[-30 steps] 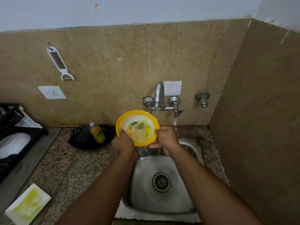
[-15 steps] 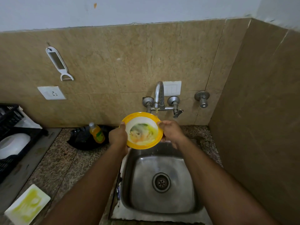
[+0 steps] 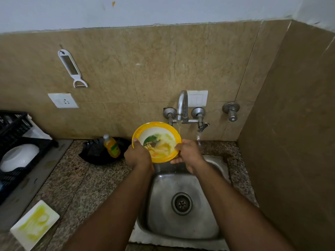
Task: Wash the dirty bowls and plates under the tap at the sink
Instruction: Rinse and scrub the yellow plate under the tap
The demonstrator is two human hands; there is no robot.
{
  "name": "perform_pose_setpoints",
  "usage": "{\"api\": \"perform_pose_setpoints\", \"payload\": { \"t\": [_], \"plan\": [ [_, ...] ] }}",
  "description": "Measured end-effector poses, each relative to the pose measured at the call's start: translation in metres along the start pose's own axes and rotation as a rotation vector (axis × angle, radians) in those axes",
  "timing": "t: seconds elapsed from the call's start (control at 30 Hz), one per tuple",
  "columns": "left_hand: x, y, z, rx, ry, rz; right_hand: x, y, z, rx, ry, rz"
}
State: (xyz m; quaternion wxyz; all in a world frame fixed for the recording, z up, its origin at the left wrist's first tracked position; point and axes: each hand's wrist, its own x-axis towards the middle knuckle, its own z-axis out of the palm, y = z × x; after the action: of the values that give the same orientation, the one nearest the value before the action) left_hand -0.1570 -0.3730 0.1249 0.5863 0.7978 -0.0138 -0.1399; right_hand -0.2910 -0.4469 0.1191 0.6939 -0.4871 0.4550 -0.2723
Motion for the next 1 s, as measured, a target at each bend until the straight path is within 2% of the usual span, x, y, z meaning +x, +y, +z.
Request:
{"api": "perform_pose_setpoints", "payload": {
  "t": [0.13,0.2,0.3,0.37,0.47,0.57,0.67,0.7,0.8,0.9,1.0],
  "plan": [
    [-0.011,-0.006,0.008,-0.006,0.016,0.020,0.009,0.001,0.001,-0.062,0.199,-0.066],
    [-0.016,-0.006,0.010,-0.064,0.050,0.019,0.010,-0.003,0.001,-0.041,0.159,-0.060],
    [-0.016,-0.007,0.013,-0.212,0.105,-0.014,0.001,-0.004,0.001,0.042,-0.019,0.005],
    [-0.018,-0.007,0.014,-0.237,0.081,-0.035,-0.005,-0.001,0.002,0.058,-0.016,0.008],
    [-0.022,-0.007,0.009,-0.279,-0.033,-0.132,0.000,0.001,-0.001,0.017,0.141,-0.030],
    [-0.007,-0.002,0.005,-0.402,-0.254,-0.322,0.008,-0.003,-0.011,-0.068,0.191,-0.060],
    [0.021,-0.003,0.001,-0.377,-0.491,-0.288,0.012,-0.007,-0.018,-0.146,0.134,-0.075],
    [0.023,0.001,-0.001,-0.337,-0.516,-0.260,0.013,-0.008,-0.018,-0.158,0.120,-0.076],
    [0.023,0.008,-0.001,-0.231,-0.351,-0.224,0.015,-0.009,-0.018,-0.123,0.038,-0.046],
    [0.022,0.004,0.003,-0.238,-0.209,-0.242,0.010,-0.008,-0.017,-0.071,-0.067,-0.006],
    [0.014,0.000,0.003,-0.165,-0.139,-0.238,0.005,-0.003,-0.014,-0.134,0.053,-0.037]
  ]
}}
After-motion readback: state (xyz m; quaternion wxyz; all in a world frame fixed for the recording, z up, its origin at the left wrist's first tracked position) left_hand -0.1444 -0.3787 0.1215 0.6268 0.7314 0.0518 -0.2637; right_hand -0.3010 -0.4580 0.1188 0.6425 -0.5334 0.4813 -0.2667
